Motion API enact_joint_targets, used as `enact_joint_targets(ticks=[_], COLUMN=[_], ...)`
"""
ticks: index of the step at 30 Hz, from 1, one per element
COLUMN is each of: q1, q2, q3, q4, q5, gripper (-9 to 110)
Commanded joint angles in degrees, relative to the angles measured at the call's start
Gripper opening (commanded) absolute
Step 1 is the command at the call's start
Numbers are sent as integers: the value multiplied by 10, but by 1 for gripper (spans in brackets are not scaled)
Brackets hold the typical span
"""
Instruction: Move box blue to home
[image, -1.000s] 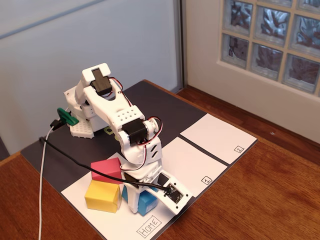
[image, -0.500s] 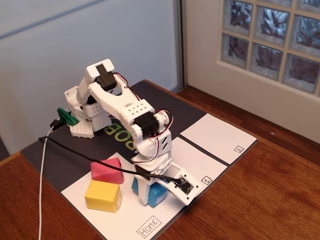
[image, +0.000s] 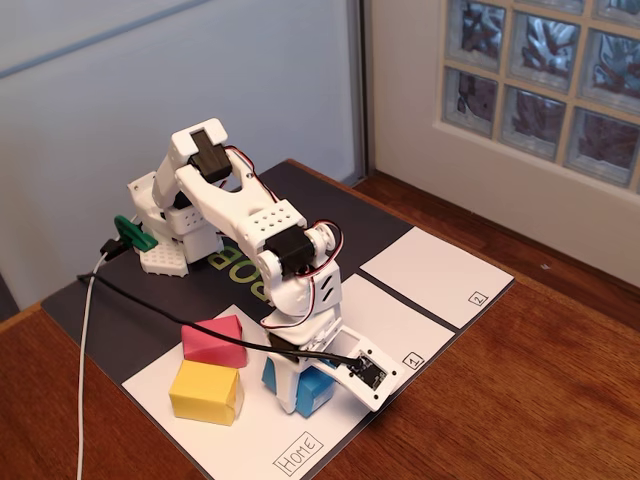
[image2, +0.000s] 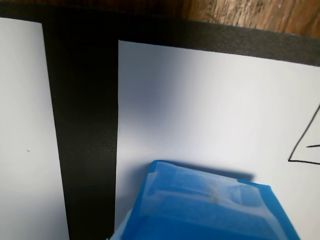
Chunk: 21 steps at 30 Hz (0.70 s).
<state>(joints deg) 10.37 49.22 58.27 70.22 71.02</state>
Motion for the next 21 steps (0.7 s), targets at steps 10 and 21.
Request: enact_joint_targets(ticks=[10, 21], q1=[-2, -3], q2=[-1, 1], q3=[4, 4], q4=[-11, -15], q5=[1, -5], gripper=[0, 35])
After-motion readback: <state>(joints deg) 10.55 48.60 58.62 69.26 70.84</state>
